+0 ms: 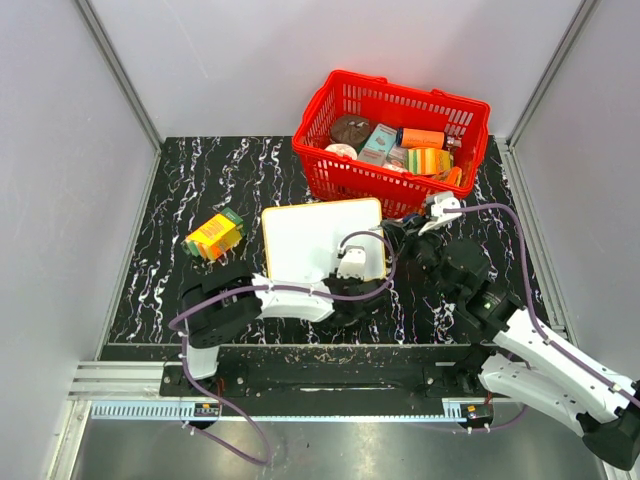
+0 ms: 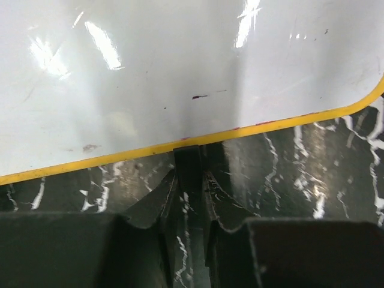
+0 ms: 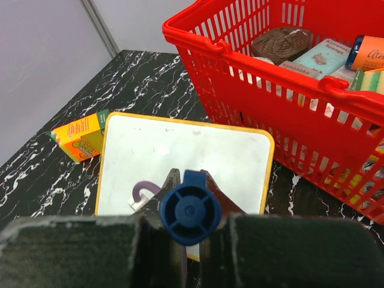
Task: Write a sentence on the whiteboard
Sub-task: Move the whiteboard stand to the center of the board.
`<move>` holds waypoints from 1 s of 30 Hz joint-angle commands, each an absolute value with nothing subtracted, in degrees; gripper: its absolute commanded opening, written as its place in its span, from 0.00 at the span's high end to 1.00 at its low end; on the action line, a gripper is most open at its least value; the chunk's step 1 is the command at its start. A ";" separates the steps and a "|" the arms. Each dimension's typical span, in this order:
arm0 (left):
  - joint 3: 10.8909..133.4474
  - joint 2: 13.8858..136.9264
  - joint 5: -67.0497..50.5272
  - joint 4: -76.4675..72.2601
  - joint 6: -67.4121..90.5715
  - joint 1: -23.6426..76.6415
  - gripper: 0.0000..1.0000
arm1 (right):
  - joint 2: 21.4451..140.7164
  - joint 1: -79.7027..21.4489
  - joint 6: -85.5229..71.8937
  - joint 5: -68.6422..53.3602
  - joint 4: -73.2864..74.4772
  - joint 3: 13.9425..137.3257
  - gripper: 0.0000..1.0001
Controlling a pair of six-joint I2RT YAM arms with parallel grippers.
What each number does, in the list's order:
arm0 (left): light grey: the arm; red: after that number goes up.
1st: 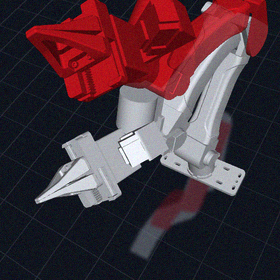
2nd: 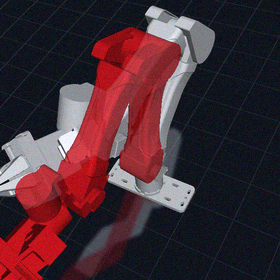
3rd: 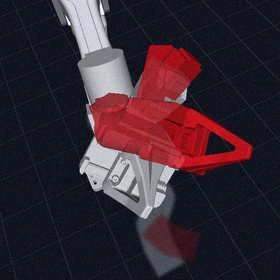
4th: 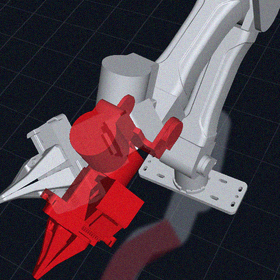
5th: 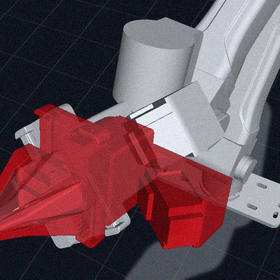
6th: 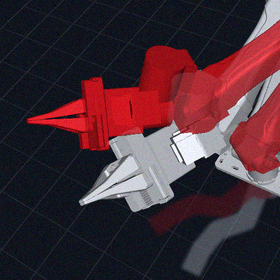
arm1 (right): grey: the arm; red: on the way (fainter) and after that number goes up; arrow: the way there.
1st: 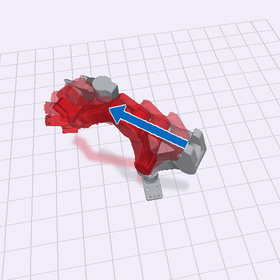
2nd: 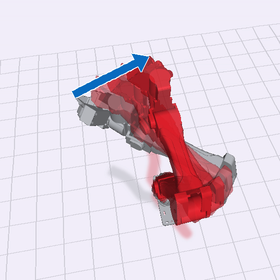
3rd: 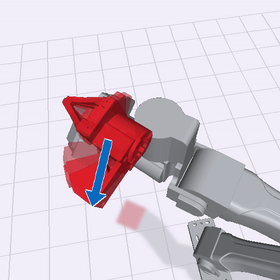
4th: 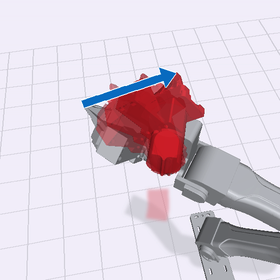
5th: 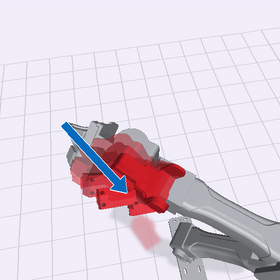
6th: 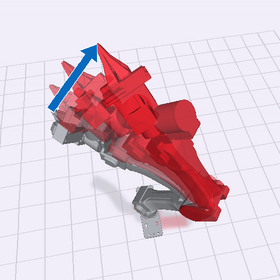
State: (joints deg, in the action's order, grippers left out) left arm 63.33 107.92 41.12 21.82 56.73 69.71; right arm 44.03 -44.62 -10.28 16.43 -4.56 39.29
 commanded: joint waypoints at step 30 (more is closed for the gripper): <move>78.14 108.56 36.48 34.45 58.19 80.60 0.05 | 42.37 -44.91 -9.67 20.83 -4.31 40.17 1.00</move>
State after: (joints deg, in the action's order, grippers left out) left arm 77.49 114.21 37.43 30.94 58.35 79.92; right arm 42.94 -44.62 -10.28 19.03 -3.57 39.18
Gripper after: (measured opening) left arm 0.945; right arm 0.125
